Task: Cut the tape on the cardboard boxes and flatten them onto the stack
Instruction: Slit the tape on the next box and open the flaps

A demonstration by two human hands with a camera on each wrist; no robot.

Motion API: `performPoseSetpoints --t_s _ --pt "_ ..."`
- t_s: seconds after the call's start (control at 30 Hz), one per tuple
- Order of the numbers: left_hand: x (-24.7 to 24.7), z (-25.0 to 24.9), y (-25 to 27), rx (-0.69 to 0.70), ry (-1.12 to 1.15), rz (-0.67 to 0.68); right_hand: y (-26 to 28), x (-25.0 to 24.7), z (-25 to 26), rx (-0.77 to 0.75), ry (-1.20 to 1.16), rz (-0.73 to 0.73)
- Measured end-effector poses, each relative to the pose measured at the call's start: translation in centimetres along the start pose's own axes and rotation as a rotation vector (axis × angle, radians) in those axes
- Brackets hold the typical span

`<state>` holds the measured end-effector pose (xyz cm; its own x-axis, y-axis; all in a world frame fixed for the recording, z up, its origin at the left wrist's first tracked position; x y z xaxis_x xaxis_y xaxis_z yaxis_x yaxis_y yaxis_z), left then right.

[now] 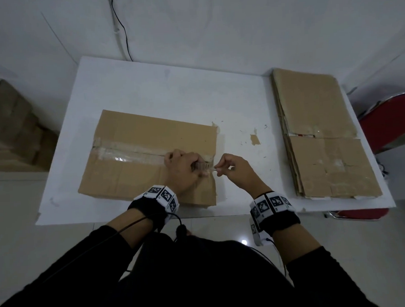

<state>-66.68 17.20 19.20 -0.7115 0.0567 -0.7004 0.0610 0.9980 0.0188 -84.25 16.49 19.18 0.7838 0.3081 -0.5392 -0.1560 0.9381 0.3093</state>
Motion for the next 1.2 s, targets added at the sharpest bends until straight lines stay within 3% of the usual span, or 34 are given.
performPoseSetpoints --t_s 0.27,0.43,0.7,0.93,1.07,1.2 --pt "0.6 1.0 -0.7 -0.123 0.048 0.098 0.0 0.4 0.0 0.033 0.053 0.054" --pt "0.9 1.2 -0.5 -0.121 0.062 0.126 -0.1 0.3 0.5 0.054 0.099 0.161" --pt "0.5 1.3 -0.8 -0.110 0.075 0.150 1.2 0.7 0.7 0.041 0.022 0.074" --pt "0.3 0.9 -0.5 0.023 0.024 0.171 1.1 0.3 -0.6 0.079 0.031 0.086" --pt "0.3 0.2 -0.3 0.078 -0.120 0.243 2.5 -3.4 -3.8 0.128 0.060 -0.066" --pt "0.4 -0.4 -0.3 0.035 -0.227 0.280 3.5 -3.8 -4.4 0.196 -0.009 -0.127"
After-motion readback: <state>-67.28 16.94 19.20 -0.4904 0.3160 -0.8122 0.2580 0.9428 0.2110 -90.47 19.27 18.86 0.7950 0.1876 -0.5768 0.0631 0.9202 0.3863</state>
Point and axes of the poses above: each hand's wrist, its own y-axis away from the middle knuckle, its own x-axis out of the palm, z = x × y, the point moved 6 cm from there along -y, towards the middle knuckle, and after that the axes turned 2 degrees about -z, right-handed, at the moved point
